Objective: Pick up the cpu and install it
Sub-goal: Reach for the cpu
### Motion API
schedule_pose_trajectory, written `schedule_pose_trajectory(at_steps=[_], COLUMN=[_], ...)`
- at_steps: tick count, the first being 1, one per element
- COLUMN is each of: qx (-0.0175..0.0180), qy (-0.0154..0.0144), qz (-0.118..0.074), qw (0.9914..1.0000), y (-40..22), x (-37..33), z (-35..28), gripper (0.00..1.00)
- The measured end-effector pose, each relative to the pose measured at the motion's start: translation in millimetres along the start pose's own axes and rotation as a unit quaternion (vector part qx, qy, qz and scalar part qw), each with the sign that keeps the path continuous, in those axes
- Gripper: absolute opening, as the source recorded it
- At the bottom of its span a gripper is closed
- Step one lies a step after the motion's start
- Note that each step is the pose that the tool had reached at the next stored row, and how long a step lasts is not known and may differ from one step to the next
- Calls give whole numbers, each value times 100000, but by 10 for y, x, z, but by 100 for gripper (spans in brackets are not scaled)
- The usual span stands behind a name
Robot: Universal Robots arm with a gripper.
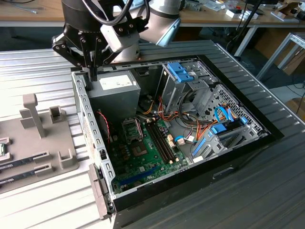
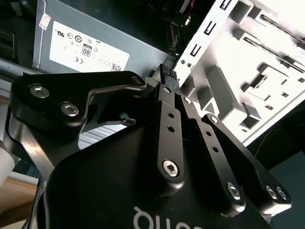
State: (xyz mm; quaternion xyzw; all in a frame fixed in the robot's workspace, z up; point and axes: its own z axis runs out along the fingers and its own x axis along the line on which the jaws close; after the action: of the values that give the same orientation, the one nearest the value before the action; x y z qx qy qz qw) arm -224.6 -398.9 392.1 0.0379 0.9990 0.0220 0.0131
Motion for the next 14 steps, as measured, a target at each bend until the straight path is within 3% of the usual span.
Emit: schedule_pose_trajectory(at_steps=[14], qx=[2], qy=[1], qz=[-3], qw=[100000], y=[-7], x=[87], z=[1], gripper=[11])
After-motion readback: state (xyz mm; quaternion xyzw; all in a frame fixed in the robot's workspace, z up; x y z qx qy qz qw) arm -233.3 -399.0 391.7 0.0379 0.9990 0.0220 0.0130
